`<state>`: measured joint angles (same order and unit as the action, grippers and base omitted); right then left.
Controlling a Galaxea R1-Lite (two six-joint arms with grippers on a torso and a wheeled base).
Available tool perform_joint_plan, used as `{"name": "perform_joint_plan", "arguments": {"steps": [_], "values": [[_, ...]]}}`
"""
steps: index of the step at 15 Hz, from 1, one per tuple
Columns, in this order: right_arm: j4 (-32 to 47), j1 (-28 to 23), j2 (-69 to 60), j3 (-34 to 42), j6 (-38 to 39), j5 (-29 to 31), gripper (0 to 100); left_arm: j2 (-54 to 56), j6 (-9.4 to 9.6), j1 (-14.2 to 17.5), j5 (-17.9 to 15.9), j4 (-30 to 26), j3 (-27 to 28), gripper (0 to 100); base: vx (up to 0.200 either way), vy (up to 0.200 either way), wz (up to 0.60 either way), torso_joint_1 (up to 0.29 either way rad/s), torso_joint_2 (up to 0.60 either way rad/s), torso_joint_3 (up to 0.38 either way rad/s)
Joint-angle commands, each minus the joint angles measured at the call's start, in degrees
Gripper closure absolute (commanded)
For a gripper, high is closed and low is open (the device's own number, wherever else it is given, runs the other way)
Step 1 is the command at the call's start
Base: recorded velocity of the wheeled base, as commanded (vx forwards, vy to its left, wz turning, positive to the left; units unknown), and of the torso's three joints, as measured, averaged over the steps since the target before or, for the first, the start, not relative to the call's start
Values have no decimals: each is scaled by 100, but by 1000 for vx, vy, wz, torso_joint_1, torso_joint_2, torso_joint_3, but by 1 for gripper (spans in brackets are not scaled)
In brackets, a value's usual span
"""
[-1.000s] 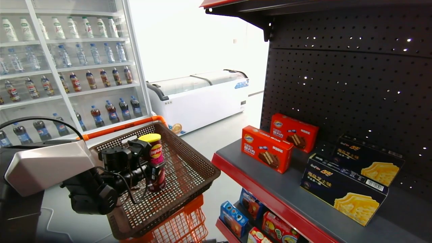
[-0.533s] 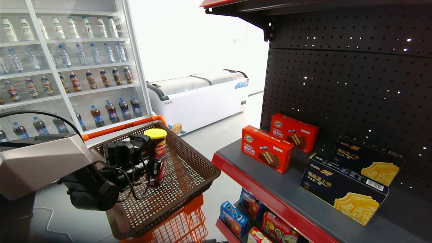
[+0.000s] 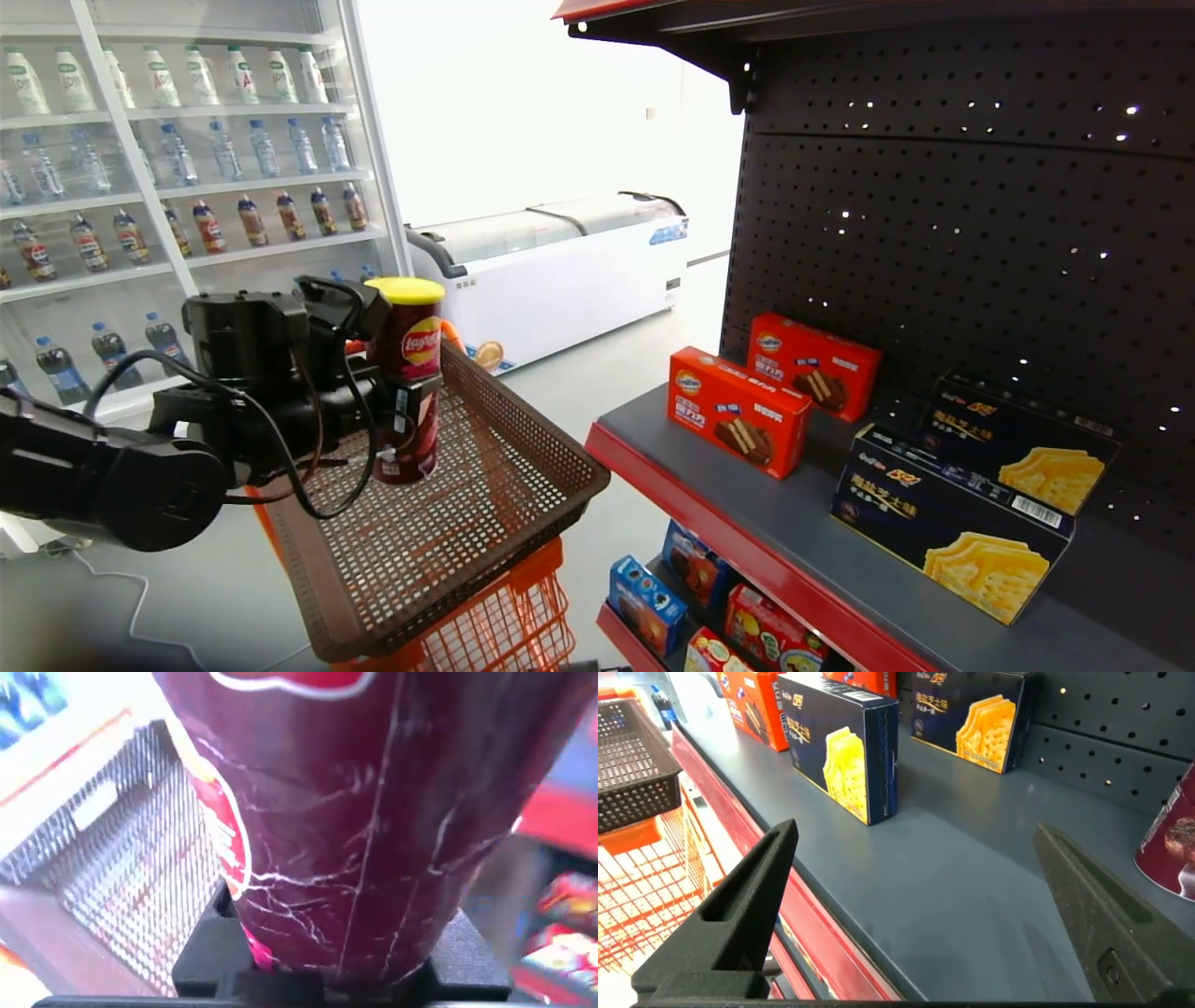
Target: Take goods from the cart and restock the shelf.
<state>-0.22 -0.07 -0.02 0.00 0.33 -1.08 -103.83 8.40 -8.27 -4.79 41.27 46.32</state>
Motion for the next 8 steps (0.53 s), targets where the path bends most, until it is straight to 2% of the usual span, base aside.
{"name": "perform_joint_plan", "arguments": {"steps": [1,3,4,5,6,8], "values": [[-4,-1,2,0,2,3,0,970,4,-351,233,-92,8,100,0,0,0,0,0,0],[-4,-1,2,0,2,-6,0,1383,4,-518,338,-514,-27,100,0,0,0,0,0,0],[-4,-1,2,0,2,-6,0,1972,-5,-553,338,-1314,-36,100,0,0,0,0,0,0],[-4,-1,2,0,2,3,0,2121,-14,-553,338,-1560,-27,100,0,0,0,0,0,0],[-4,-1,2,0,2,3,0,2631,-5,-562,242,-2263,-106,100,0,0,0,0,0,0],[-4,-1,2,0,2,3,0,3184,-23,-597,180,-2685,-352,100,0,0,0,0,0,0]]}}
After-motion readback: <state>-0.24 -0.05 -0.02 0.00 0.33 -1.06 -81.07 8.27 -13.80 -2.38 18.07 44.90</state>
